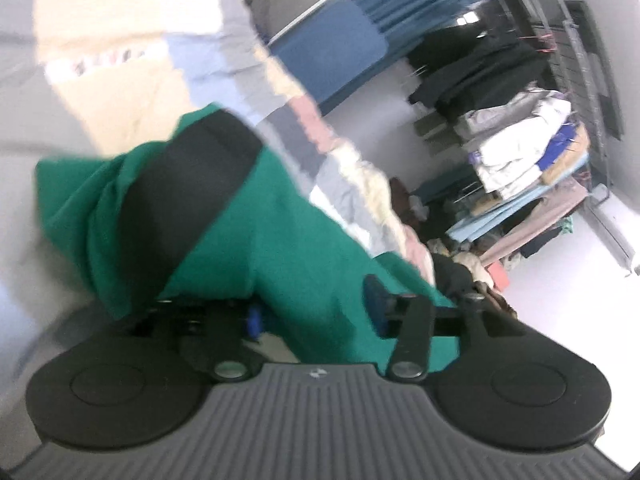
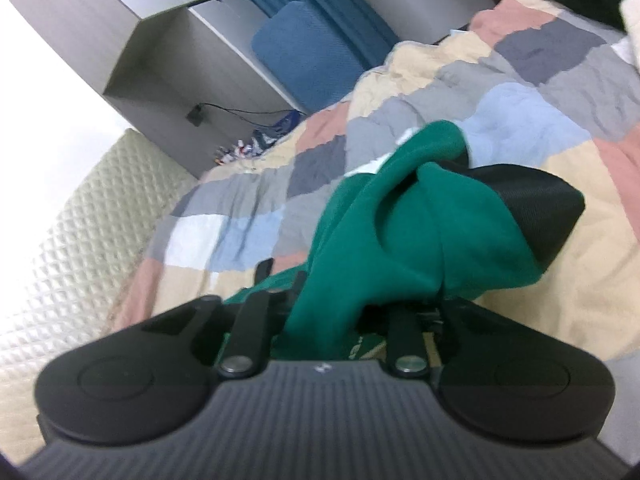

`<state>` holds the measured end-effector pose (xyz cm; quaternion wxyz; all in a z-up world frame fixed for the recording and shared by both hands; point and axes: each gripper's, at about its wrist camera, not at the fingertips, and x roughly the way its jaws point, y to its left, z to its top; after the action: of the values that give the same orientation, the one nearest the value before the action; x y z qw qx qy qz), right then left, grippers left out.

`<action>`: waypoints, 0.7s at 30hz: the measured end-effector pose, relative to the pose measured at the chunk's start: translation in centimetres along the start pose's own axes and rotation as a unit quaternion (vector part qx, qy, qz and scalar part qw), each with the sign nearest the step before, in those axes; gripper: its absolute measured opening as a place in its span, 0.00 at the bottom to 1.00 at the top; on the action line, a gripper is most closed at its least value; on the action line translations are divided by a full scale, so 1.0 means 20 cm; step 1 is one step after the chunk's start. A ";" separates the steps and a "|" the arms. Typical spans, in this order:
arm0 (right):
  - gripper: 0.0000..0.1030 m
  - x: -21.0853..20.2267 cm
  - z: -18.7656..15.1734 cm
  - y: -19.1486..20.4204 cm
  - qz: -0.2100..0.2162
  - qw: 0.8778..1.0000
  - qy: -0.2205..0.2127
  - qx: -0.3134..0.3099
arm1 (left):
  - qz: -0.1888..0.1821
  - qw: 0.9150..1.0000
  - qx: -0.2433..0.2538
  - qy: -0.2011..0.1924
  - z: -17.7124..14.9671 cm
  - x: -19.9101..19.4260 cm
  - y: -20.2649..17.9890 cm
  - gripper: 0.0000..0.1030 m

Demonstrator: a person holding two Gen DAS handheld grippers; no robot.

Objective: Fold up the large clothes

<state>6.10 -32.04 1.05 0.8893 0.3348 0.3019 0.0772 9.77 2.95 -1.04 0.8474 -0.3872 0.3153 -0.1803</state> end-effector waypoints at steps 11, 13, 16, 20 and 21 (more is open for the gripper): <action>0.51 0.38 0.30 0.11 0.036 0.997 -0.018 -0.070 | 0.048 0.990 0.105 -0.081 0.39 0.38 -0.14 0.61; 0.51 0.49 0.33 0.10 0.029 0.995 -0.019 -0.093 | 0.078 0.985 0.128 -0.089 0.45 0.51 -0.13 0.61; 0.51 0.65 0.37 0.07 0.017 0.994 -0.020 -0.108 | 0.103 0.981 0.146 -0.079 0.54 0.70 -0.09 0.62; 0.53 0.87 0.41 0.03 -0.014 0.987 -0.026 -0.155 | 0.148 0.974 0.162 -0.064 0.62 0.95 0.01 0.64; 0.54 0.93 0.41 0.01 -0.025 0.986 -0.020 -0.164 | 0.159 0.973 0.160 -0.056 0.62 1.01 0.05 0.65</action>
<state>25.92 -30.02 -3.00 0.9397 0.1782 0.2753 0.0971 33.14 -0.73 -3.57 0.9323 -0.2011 0.2923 -0.0698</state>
